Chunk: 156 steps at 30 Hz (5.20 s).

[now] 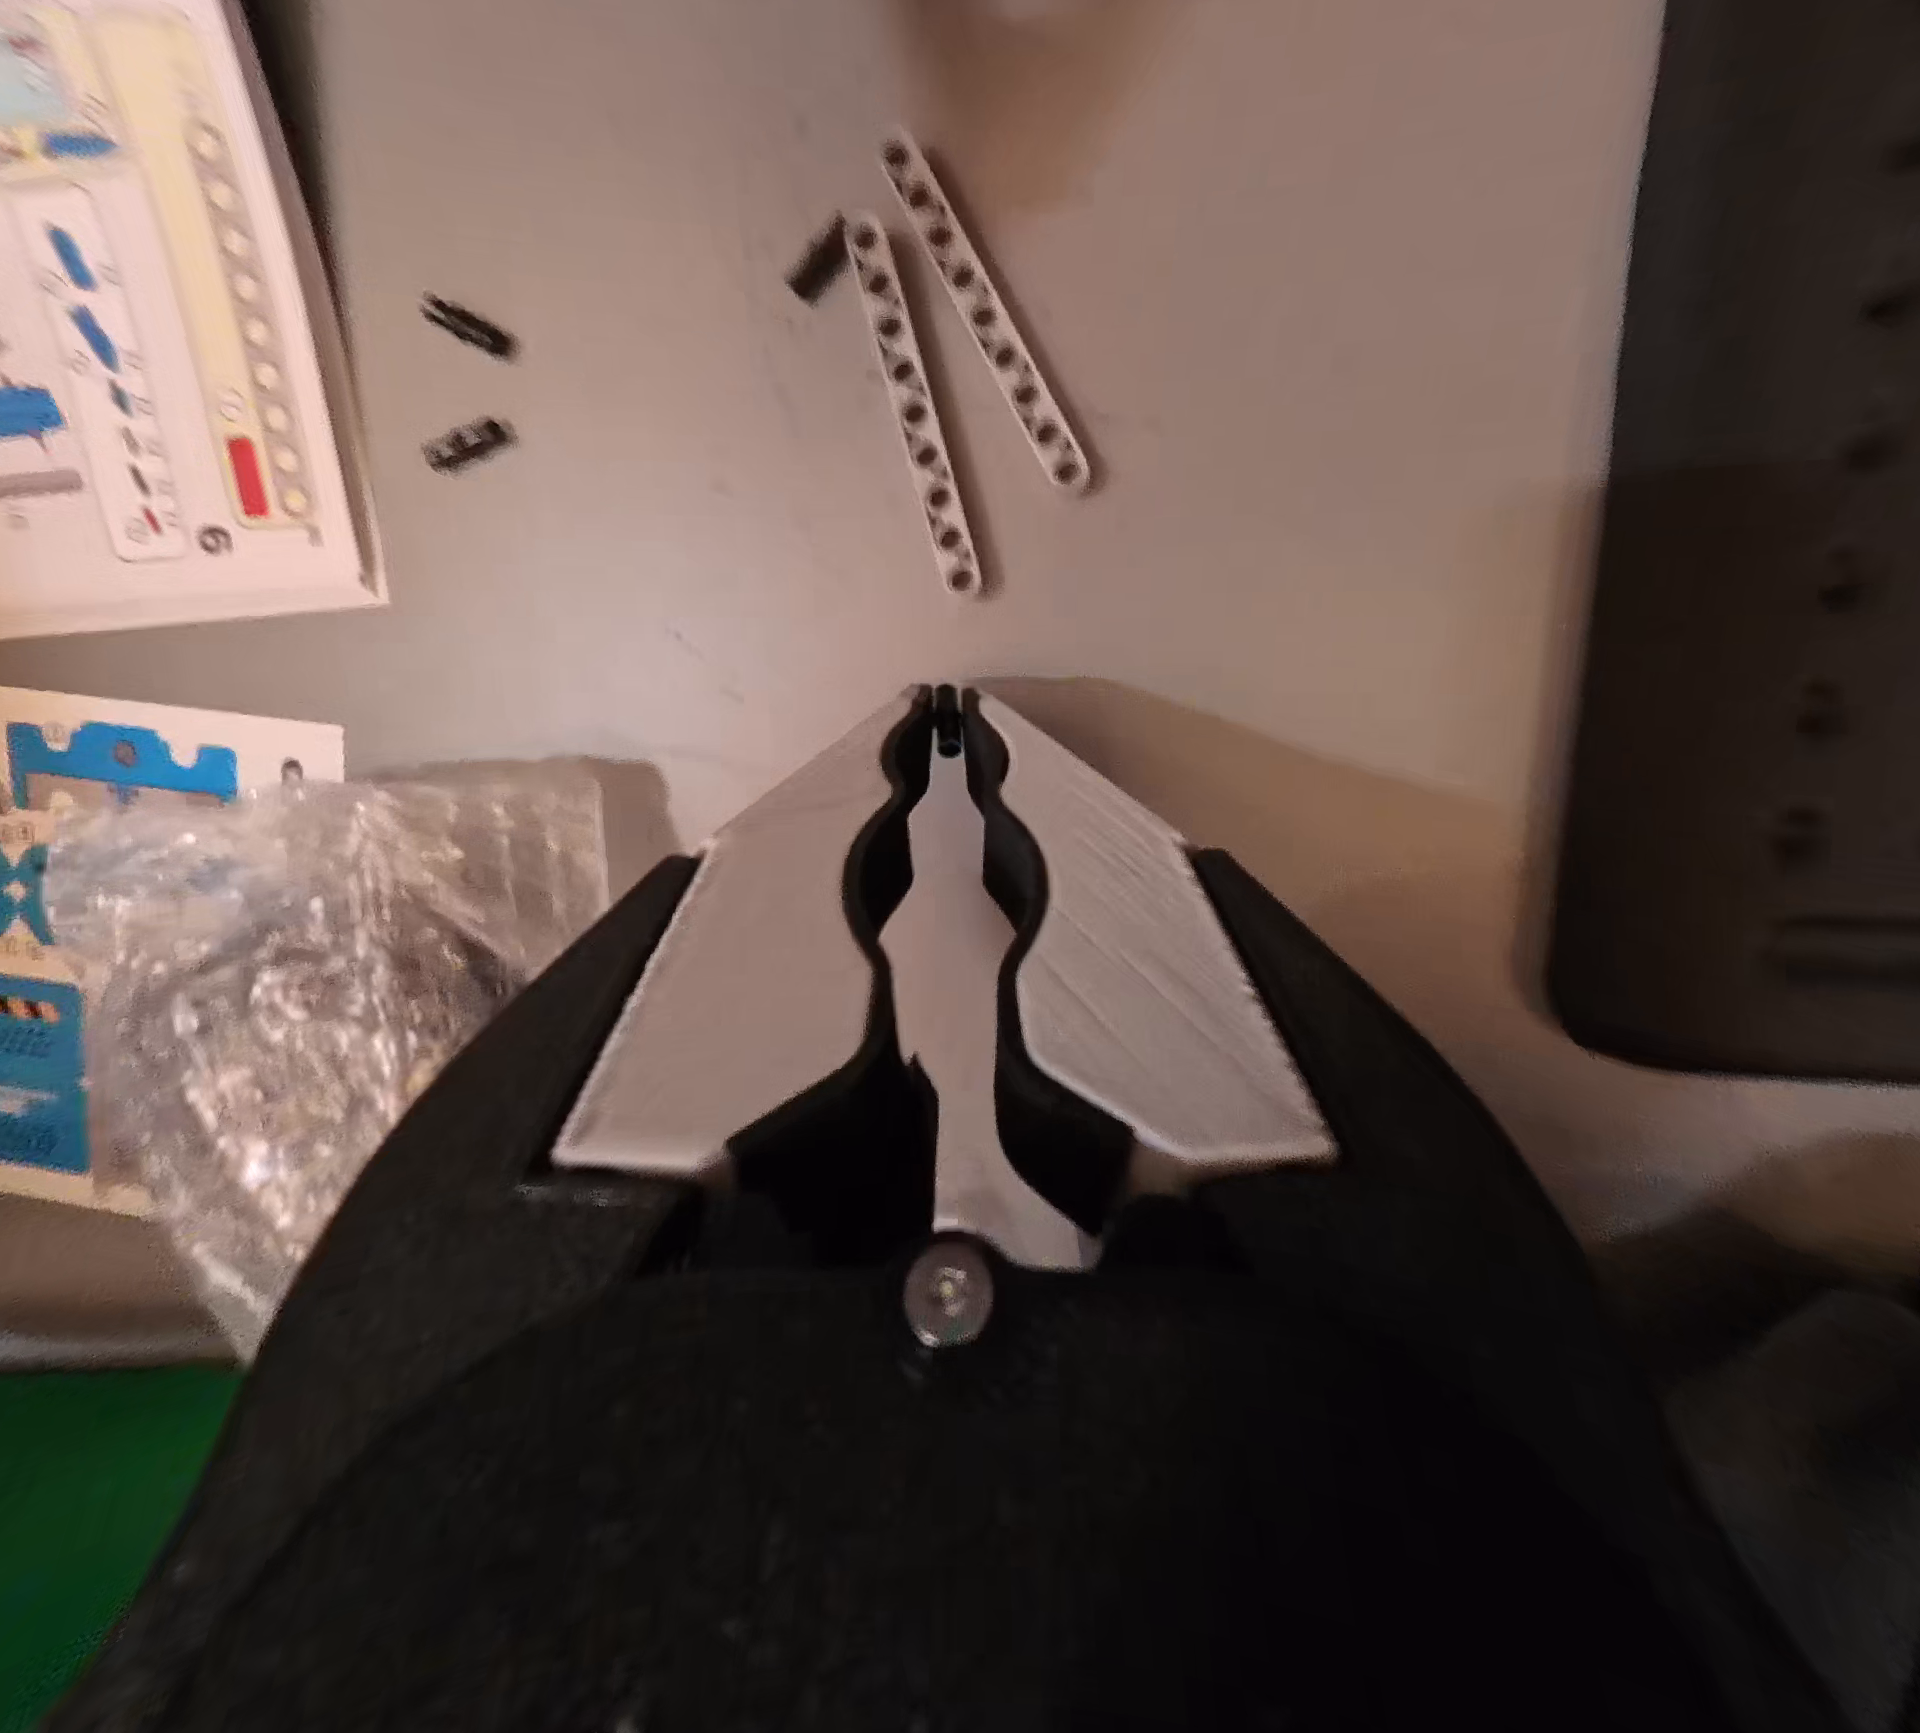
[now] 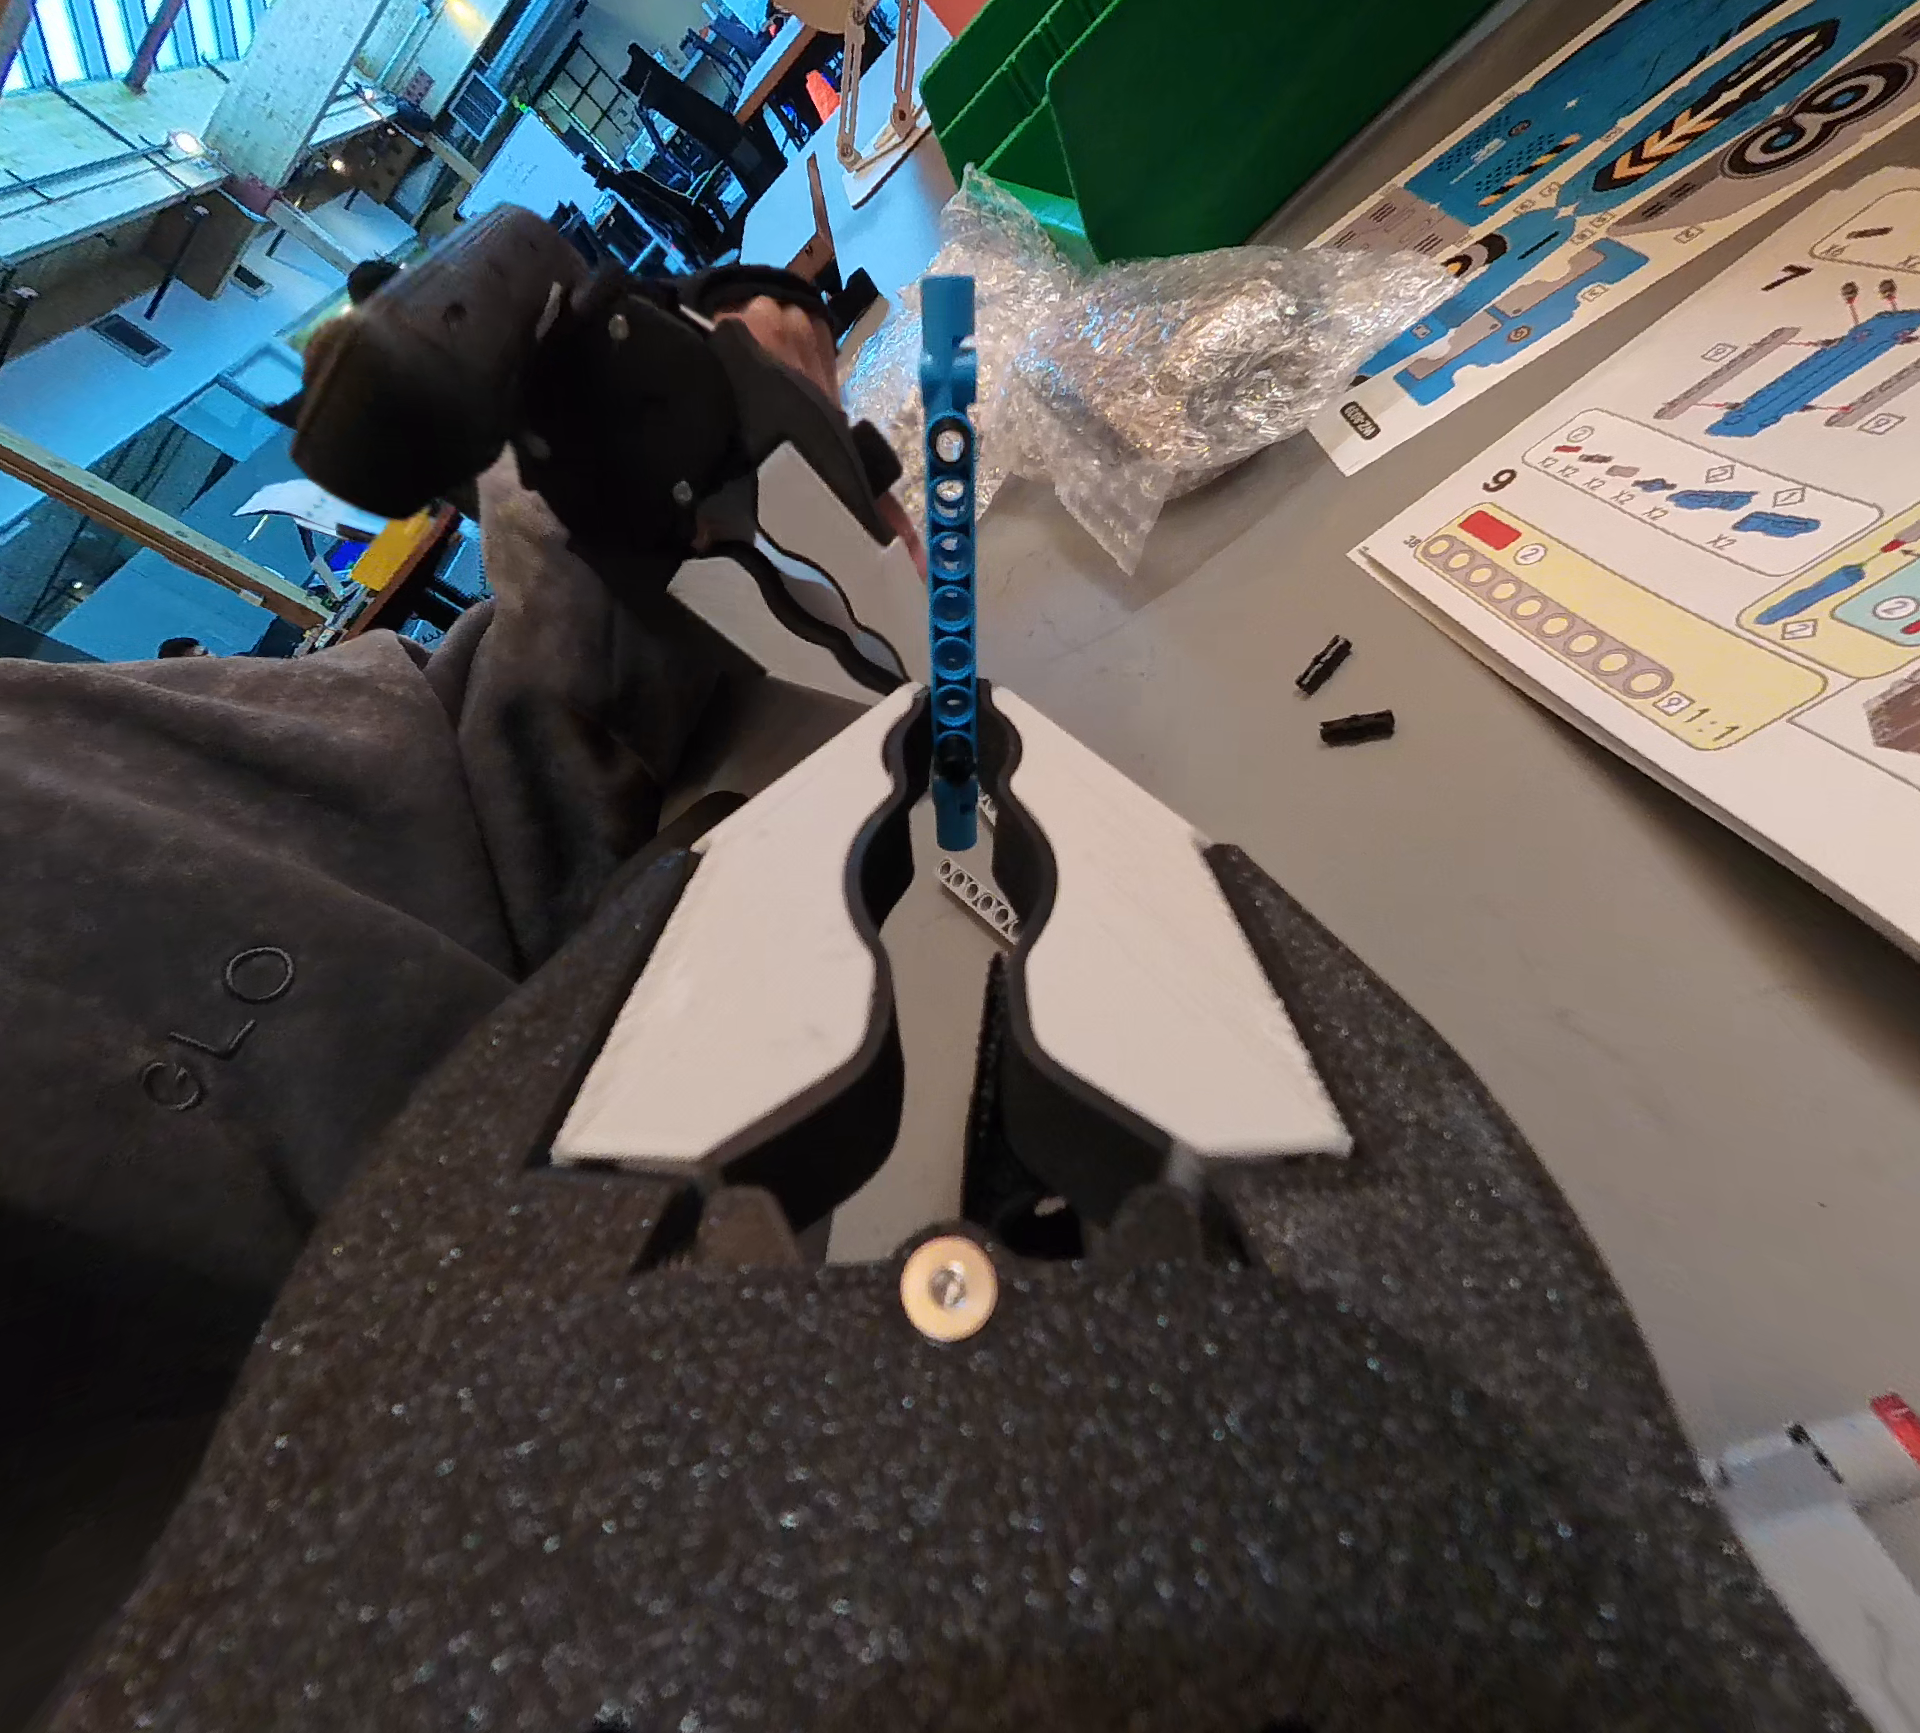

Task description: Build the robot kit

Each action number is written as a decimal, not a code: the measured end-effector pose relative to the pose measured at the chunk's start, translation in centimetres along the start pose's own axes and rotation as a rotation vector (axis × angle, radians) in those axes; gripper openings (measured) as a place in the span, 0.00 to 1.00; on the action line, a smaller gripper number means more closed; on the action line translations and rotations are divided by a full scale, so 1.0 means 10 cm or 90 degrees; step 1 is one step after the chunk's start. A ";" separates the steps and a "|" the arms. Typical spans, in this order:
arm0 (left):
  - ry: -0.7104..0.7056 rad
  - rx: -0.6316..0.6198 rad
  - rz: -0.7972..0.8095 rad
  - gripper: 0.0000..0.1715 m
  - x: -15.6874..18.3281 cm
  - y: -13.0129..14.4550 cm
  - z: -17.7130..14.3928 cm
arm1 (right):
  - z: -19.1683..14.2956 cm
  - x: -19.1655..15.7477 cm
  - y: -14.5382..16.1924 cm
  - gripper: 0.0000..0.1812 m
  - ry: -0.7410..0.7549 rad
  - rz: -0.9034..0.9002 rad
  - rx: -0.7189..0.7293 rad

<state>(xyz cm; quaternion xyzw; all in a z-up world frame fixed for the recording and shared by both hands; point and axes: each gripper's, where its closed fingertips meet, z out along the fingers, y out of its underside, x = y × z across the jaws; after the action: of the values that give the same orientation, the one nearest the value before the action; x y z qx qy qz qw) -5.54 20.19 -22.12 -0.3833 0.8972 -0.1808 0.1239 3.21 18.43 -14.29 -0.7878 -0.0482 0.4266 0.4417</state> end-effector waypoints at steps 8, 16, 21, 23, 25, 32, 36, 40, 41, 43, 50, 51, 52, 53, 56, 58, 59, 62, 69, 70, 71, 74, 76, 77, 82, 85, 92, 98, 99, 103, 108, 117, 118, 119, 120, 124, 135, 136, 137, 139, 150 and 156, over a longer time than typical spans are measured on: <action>-0.005 0.022 -0.030 0.09 -0.13 -0.03 0.15 | -0.02 0.01 0.00 0.03 0.002 0.000 0.001; 0.038 0.041 -0.065 0.08 -0.11 -0.02 0.16 | -0.01 -0.01 0.01 0.03 -0.001 -0.001 -0.003; 0.044 0.047 -0.082 0.07 -0.12 -0.01 0.16 | -0.03 0.00 0.00 0.03 -0.001 0.001 0.001; 0.049 0.057 -0.094 0.07 -0.12 0.00 0.16 | -0.03 -0.01 0.00 0.03 -0.002 0.002 0.000; 0.057 0.075 -0.114 0.03 -0.15 -0.01 0.16 | -0.02 -0.01 0.01 0.03 -0.003 0.001 -0.002; 0.014 0.095 -0.039 0.02 -0.21 -0.09 0.17 | -0.01 0.01 0.03 0.03 0.001 0.001 -0.004; -0.019 0.348 -0.103 0.02 -0.38 -0.74 -0.07 | 0.03 0.01 0.07 0.03 0.005 -0.020 -0.012; -0.022 0.481 -0.201 0.02 -0.51 -0.98 -0.13 | -0.05 0.05 0.00 0.03 0.012 -0.027 0.009; -0.027 0.497 -0.204 0.02 -0.52 -0.99 -0.12 | -0.07 0.08 -0.01 0.03 0.016 -0.019 0.012; -0.044 0.508 -0.193 0.02 -0.53 -1.00 -0.11 | -0.07 0.14 0.00 0.03 0.022 -0.004 0.014; -0.043 0.490 -0.173 0.02 -0.52 -0.97 -0.08 | 0.01 0.16 0.05 0.03 0.016 0.005 -0.001; -0.032 0.496 -0.180 0.02 -0.51 -0.97 -0.10 | 0.01 0.15 0.05 0.03 0.013 0.007 -0.003; -0.026 0.504 -0.187 0.02 -0.52 -0.97 -0.12 | 0.01 0.16 0.07 0.03 0.017 0.005 -0.007; -0.020 0.508 -0.189 0.02 -0.52 -0.97 -0.13 | 0.01 0.17 0.07 0.03 0.021 0.003 -0.007; -0.031 0.487 -0.173 0.02 -0.50 -0.96 -0.08 | 0.02 0.16 0.09 0.03 0.018 0.000 -0.017; -0.036 0.479 -0.166 0.02 -0.49 -0.96 -0.06 | 0.02 0.16 0.10 0.03 0.017 -0.002 -0.020; -0.034 0.477 -0.166 0.02 -0.49 -0.96 -0.06 | 0.02 0.16 0.11 0.03 0.014 -0.001 -0.023; -0.035 0.476 -0.164 0.02 -0.49 -0.95 -0.06 | 0.03 0.16 0.12 0.03 0.018 -0.005 -0.027; -0.042 0.465 -0.157 0.02 -0.50 -0.93 -0.04 | 0.03 0.20 0.15 0.03 0.036 -0.013 -0.038; -0.043 0.465 -0.158 0.02 -0.50 -0.93 -0.04 | 0.03 0.20 0.15 0.03 0.037 -0.014 -0.039; -0.043 0.464 -0.156 0.02 -0.50 -0.93 -0.03 | 0.03 0.21 0.15 0.03 0.039 -0.015 -0.041; -0.048 0.456 -0.152 0.02 -0.50 -0.93 -0.02 | 0.03 0.21 0.17 0.03 0.044 -0.019 -0.046; -0.051 0.457 -0.154 0.02 -0.50 -0.93 -0.02 | 0.03 0.22 0.16 0.03 0.051 -0.024 -0.045; -0.052 0.458 -0.156 0.02 -0.51 -0.93 -0.02 | 0.03 0.23 0.17 0.03 0.055 -0.028 -0.051; -0.059 0.449 -0.153 0.02 -0.52 -0.92 -0.01 | 0.04 0.25 0.18 0.03 0.062 -0.030 -0.054; -0.064 0.449 -0.147 0.02 -0.51 -0.92 -0.01 | 0.04 0.24 0.19 0.03 0.061 -0.028 -0.056; -0.114 0.399 -0.113 0.01 -0.52 -0.89 0.09 | 0.05 0.31 0.27 0.03 0.113 -0.082 -0.095; -0.070 0.404 -0.167 0.01 -0.53 -0.87 0.09 | 0.07 0.32 0.27 0.03 0.129 -0.109 -0.097; -0.065 0.399 -0.167 0.01 -0.52 -0.86 0.11 | 0.08 0.33 0.28 0.03 0.137 -0.123 -0.106; -0.029 0.401 -0.188 0.01 -0.49 -0.86 0.12 | 0.09 0.31 0.31 0.03 0.160 -0.186 -0.128; -0.044 0.378 -0.173 0.01 -0.48 -0.85 0.17 | 0.10 0.32 0.36 0.03 0.160 -0.174 -0.144; -0.017 0.377 -0.170 0.01 -0.43 -0.85 0.18 | 0.14 0.28 0.36 0.03 0.111 -0.088 -0.121; -0.007 0.380 -0.178 0.01 -0.43 -0.85 0.17 | 0.14 0.28 0.36 0.03 0.114 -0.099 -0.122; 0.003 0.379 -0.185 0.01 -0.43 -0.85 0.18 | 0.14 0.29 0.36 0.03 0.119 -0.108 -0.124; 0.016 0.378 -0.188 0.00 -0.41 -0.85 0.18 | 0.14 0.28 0.38 0.03 0.114 -0.111 -0.130; 0.011 0.383 -0.198 0.01 -0.43 -0.85 0.17 | 0.14 0.28 0.36 0.03 0.104 -0.089 -0.118; 0.101 0.519 -0.264 0.01 -0.46 -0.98 -0.14 | 0.07 0.09 0.11 0.03 -0.038 0.069 -0.003; 0.100 0.526 -0.258 0.01 -0.45 -0.99 -0.17 | 0.06 0.07 0.09 0.03 -0.046 0.070 0.003; 0.099 0.525 -0.249 0.01 -0.44 -0.99 -0.18 | 0.06 0.05 0.09 0.03 -0.049 0.069 0.003; 0.091 0.514 -0.238 0.01 -0.44 -0.97 -0.17 | 0.07 0.05 0.10 0.03 -0.046 0.063 -0.002; 0.079 0.527 -0.238 0.02 -0.48 -0.96 -0.22 | 0.06 0.06 0.06 0.03 -0.019 0.023 0.004; 0.102 0.575 -0.248 0.02 -0.49 -0.99 -0.36 | 0.03 -0.04 -0.05 0.03 -0.029 -0.023 0.042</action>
<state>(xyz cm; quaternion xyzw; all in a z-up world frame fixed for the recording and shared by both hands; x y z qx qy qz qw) 2.80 18.25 -14.27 -0.4366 0.6481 -0.5999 0.1718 2.94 18.74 -13.71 -0.7619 -0.0586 0.4376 0.4738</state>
